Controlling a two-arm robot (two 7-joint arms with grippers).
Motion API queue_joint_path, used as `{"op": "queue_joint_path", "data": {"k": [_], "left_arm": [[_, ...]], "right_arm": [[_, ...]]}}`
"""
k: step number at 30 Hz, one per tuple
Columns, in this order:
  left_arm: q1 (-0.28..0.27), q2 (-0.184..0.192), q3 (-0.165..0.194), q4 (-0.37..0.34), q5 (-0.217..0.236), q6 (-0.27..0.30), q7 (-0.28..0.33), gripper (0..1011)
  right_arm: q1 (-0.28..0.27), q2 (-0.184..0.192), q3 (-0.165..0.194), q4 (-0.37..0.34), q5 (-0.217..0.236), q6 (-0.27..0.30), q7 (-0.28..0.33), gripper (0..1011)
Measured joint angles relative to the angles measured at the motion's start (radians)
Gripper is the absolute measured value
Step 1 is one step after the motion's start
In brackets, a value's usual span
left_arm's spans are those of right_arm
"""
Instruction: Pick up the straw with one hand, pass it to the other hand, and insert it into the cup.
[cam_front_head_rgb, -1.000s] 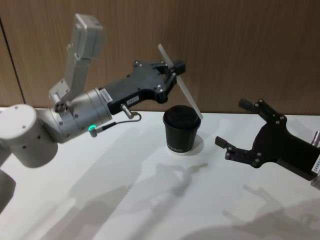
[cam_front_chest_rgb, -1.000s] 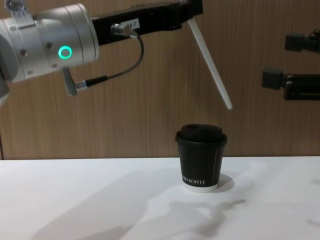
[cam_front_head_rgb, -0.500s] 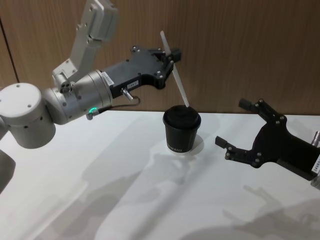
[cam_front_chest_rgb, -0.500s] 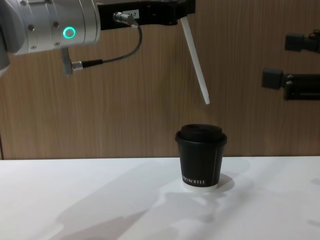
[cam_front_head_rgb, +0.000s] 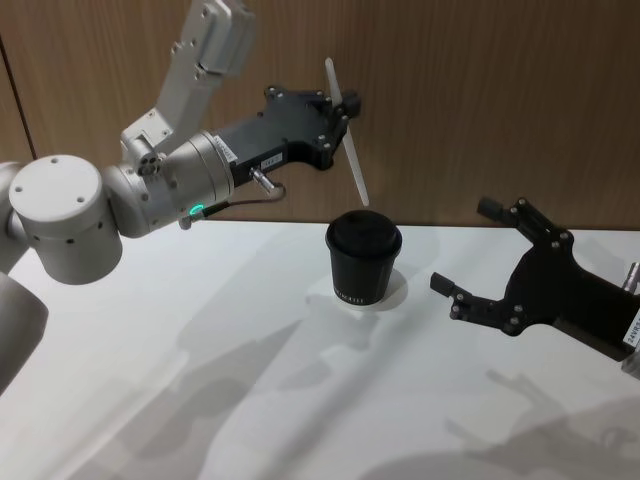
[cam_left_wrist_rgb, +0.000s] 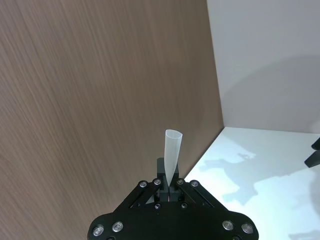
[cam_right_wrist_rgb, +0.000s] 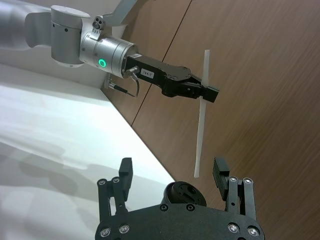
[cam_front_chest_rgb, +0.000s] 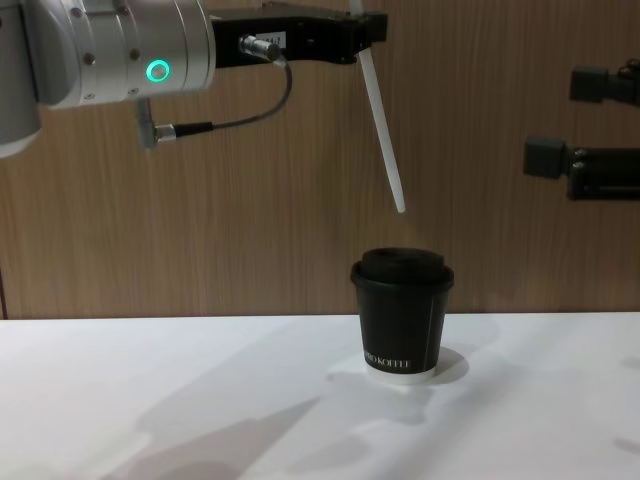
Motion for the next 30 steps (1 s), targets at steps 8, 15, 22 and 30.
{"op": "queue_joint_path", "data": {"k": [8,15,22,30], "left_arm": [[-0.016,-0.016,0.011,0.028,0.024,0.005,0.003,3],[-0.026,-0.025,0.020,0.042,0.050,0.017,0.011,3],[-0.029,-0.028,0.025,0.043,0.072,0.031,0.021,3],[-0.031,-0.029,0.028,0.044,0.093,0.041,0.027,3]], "right_arm": [[0.000,0.000,0.000,0.000,0.000,0.000,0.000,1001],[0.000,0.000,0.000,0.000,0.000,0.000,0.000,1001],[0.000,0.000,0.000,0.000,0.000,0.000,0.000,1001],[0.000,0.000,0.000,0.000,0.000,0.000,0.000,1001]]}}
